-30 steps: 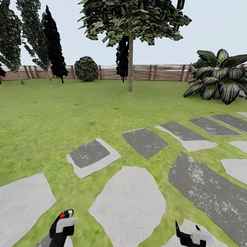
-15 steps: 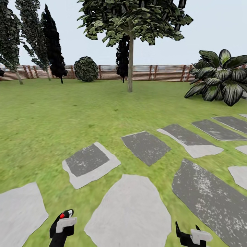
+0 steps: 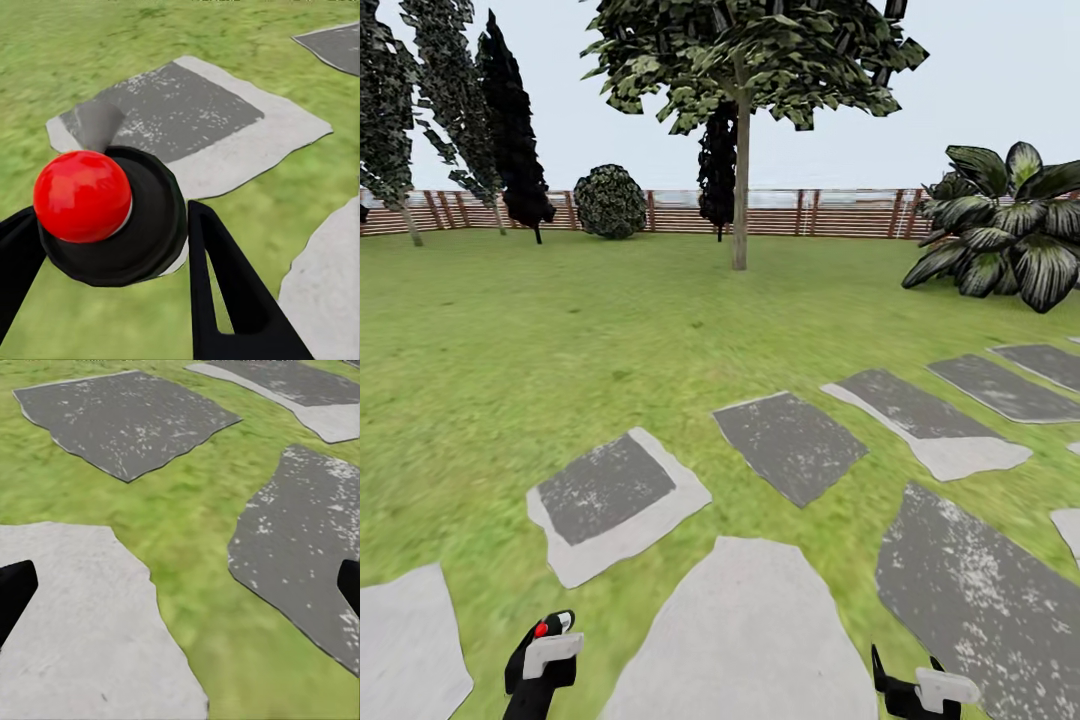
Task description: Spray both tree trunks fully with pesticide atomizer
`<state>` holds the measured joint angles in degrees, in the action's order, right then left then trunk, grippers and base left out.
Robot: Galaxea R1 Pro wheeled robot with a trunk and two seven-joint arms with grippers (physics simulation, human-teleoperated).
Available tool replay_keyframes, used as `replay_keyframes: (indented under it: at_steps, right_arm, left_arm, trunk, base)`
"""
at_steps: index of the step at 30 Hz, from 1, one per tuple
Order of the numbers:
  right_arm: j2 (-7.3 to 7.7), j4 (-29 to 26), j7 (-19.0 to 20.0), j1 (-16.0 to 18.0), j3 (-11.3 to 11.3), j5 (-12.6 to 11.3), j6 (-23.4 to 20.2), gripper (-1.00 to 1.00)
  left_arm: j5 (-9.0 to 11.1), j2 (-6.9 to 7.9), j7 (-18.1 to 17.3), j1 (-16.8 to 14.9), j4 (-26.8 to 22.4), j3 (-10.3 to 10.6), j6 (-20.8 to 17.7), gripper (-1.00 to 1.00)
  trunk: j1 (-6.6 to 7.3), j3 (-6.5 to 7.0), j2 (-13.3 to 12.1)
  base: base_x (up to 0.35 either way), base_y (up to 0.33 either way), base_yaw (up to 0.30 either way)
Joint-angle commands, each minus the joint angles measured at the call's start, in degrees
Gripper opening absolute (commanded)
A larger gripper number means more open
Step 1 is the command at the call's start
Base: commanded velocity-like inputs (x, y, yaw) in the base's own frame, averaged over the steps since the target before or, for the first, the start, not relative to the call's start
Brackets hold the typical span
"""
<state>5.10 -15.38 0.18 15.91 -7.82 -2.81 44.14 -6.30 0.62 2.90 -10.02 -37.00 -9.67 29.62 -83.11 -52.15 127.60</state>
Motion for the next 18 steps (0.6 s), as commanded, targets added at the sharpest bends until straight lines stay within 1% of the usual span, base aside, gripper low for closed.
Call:
replay_keyframes:
  at_steps: [1, 18]
  right_arm:
    - [0.00, 0.0, 0.0, 0.0, 0.0, 0.0, 0.0, 1.00]
    - [-0.02, 0.0, 0.0, 0.0, 0.0, 0.0, 0.0, 1.00]
  left_arm:
    - [0.0, 0.00, 0.0, 0.0, 0.0, 0.0, 0.0, -1.00]
    - [0.0, 0.00, 0.0, 0.0, 0.0, 0.0, 0.0, -1.00]
  trunk:
    - [0.00, 0.00, 0.0]
    - [0.00, 0.00, 0.0]
  base:
    - [0.340, 0.000, 0.000]
    - [0.340, 0.000, 0.000]
